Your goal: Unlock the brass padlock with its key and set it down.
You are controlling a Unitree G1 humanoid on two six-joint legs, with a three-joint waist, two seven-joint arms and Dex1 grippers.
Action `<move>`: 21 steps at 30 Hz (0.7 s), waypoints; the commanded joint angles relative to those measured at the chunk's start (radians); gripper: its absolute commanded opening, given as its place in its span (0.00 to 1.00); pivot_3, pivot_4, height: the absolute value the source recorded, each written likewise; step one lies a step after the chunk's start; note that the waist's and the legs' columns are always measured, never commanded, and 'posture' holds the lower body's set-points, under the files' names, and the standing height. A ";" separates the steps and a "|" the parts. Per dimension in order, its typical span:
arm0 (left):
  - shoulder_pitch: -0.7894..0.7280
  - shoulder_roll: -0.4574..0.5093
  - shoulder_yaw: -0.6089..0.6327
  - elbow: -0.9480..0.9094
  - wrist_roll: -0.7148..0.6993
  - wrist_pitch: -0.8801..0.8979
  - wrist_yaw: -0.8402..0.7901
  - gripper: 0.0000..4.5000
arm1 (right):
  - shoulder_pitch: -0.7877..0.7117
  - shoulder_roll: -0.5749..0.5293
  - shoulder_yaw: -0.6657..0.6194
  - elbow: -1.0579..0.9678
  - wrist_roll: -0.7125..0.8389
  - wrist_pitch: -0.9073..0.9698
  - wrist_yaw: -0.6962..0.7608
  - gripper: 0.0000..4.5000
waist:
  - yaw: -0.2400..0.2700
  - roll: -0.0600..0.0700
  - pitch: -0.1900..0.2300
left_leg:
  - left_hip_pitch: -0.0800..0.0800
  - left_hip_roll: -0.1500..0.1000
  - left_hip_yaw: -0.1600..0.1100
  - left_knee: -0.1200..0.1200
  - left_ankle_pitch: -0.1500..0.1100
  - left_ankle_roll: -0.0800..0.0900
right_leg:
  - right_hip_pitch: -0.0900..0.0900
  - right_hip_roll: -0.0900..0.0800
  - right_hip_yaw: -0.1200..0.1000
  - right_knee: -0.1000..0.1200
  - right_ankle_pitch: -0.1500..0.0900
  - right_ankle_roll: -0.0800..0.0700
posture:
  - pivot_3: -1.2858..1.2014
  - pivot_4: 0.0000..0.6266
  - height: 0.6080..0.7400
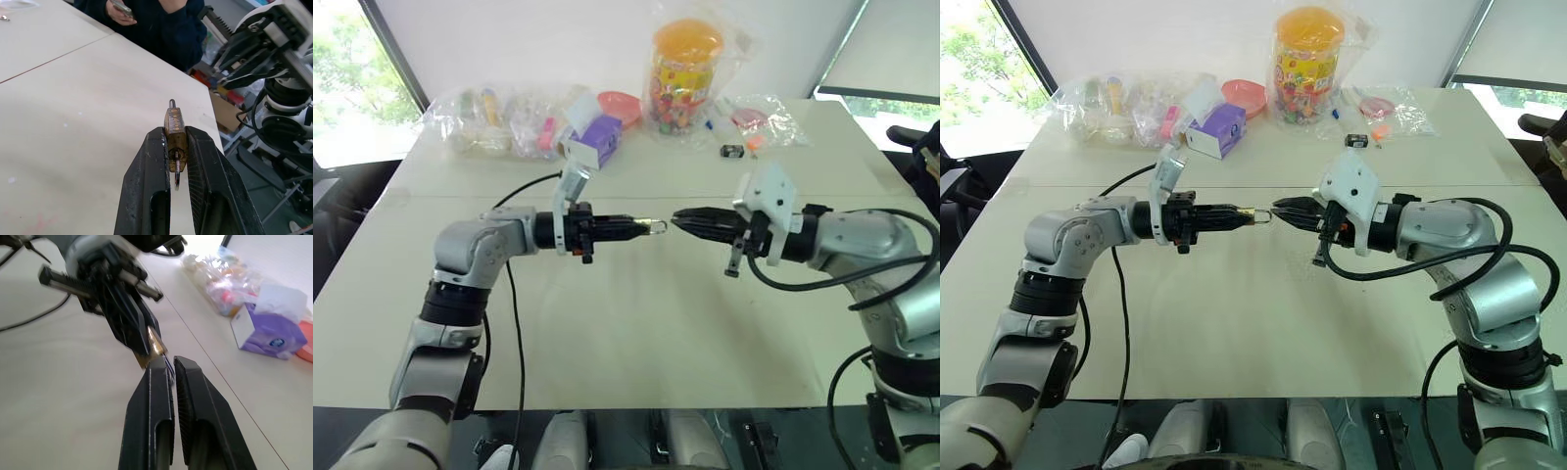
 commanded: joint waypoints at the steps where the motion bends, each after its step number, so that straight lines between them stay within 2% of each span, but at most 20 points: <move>1: -0.028 0.003 0.006 -0.022 -0.004 -0.018 -0.016 0.00 | -0.018 0.007 0.006 -0.031 0.028 0.018 -0.042 0.01 | 0.000 0.000 0.000 | 0.000 0.000 0.000 0.000 0.000 0.000 | 0.000 0.000 0.000 0.000 0.000 0.000 | 0.52 0.24 1.00; 21: -0.006 0.011 0.024 -0.090 -0.053 0.025 -0.021 0.00 | 0.021 -0.012 0.100 0.059 -0.040 -0.120 -0.068 0.01 | 0.000 0.000 0.000 | 0.000 0.000 0.000 0.000 0.000 0.000 | 0.000 0.000 0.000 0.000 0.000 0.000 | 0.52 0.24 1.00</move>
